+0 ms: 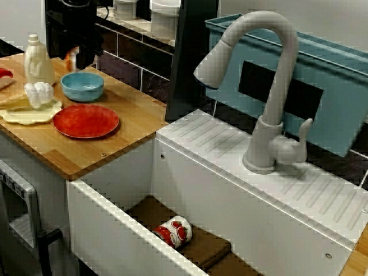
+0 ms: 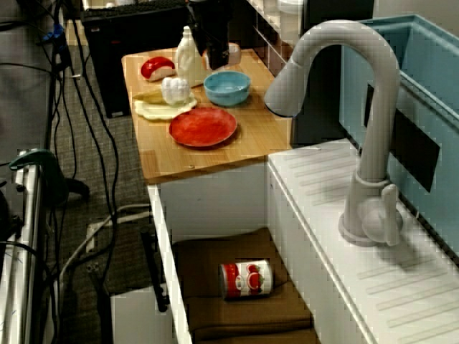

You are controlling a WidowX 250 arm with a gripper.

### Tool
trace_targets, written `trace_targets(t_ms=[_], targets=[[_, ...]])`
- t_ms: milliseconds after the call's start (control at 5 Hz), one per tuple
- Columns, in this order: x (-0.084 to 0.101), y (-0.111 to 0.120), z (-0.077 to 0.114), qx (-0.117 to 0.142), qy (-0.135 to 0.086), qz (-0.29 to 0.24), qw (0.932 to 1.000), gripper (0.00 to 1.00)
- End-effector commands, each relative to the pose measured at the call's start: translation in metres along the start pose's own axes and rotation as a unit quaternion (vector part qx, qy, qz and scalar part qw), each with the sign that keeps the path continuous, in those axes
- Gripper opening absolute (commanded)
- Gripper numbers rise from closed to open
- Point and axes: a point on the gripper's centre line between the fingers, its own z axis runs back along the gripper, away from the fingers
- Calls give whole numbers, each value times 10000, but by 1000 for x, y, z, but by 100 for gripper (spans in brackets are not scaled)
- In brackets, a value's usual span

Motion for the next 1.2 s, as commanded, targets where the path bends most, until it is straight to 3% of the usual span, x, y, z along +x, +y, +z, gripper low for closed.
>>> trace_targets(t_ms=[0, 200, 1000], targets=[[9, 21, 10, 211, -241, 197, 9993, 0], [1, 20, 10, -4, -135, 164, 9998, 100], [-13, 25, 20, -268, 26, 301, 9992, 100]])
